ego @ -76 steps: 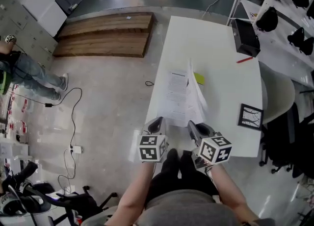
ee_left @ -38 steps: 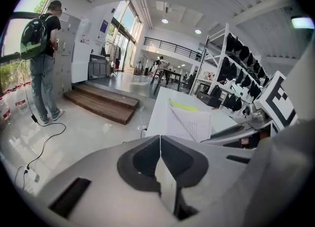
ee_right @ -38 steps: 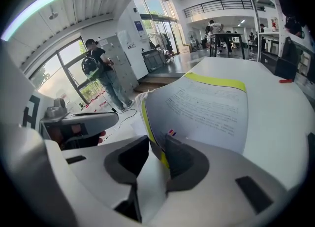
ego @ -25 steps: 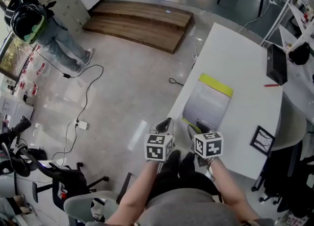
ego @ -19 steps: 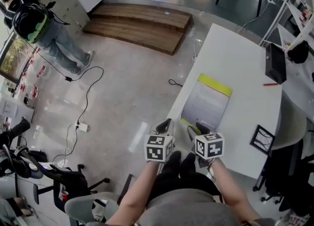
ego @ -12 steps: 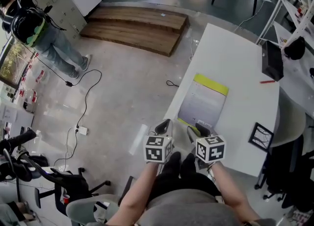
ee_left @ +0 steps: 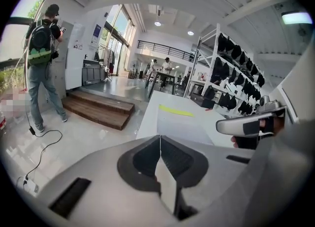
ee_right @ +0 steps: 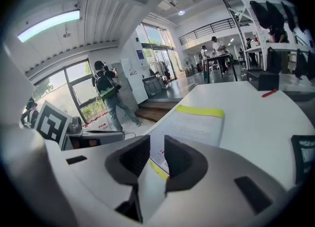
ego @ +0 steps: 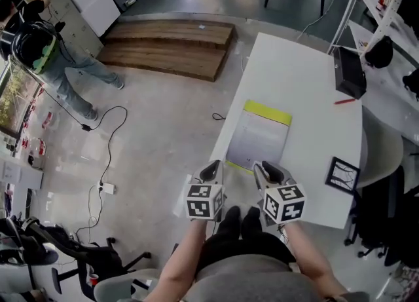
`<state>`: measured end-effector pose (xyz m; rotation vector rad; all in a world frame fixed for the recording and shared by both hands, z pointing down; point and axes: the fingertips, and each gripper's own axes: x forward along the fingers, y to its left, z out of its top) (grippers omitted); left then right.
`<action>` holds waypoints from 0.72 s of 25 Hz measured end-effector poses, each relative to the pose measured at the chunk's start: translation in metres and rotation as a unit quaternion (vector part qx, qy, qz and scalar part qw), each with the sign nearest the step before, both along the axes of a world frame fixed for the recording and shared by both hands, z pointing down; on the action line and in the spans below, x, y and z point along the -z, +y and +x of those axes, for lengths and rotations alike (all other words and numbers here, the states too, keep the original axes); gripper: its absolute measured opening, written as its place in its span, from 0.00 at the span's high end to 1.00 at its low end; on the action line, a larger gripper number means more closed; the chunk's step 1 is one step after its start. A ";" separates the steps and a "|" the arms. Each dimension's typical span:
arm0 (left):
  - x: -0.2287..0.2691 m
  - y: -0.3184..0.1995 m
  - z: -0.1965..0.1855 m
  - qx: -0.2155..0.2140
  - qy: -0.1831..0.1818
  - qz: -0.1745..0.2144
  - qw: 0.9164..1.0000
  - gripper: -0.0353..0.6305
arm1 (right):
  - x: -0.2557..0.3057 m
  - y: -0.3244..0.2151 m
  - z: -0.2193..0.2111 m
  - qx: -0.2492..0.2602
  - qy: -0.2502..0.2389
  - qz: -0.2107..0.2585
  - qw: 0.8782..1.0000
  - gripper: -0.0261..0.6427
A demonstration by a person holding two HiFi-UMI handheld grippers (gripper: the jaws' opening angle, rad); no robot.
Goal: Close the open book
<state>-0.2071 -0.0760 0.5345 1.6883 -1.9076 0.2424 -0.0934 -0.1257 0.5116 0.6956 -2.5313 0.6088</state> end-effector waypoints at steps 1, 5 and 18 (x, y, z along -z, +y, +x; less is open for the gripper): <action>0.003 -0.002 0.000 -0.001 -0.002 0.003 1.000 0.94 | 0.006 -0.004 0.003 -0.006 -0.004 0.008 1.000 0.83; 0.013 -0.010 -0.002 -0.009 -0.011 0.013 1.000 0.94 | 0.029 -0.016 0.012 -0.033 -0.023 0.035 0.999 0.86; 0.033 -0.030 0.010 -0.039 -0.023 0.037 0.998 0.94 | 0.064 -0.044 0.054 -0.109 -0.042 0.088 0.989 0.95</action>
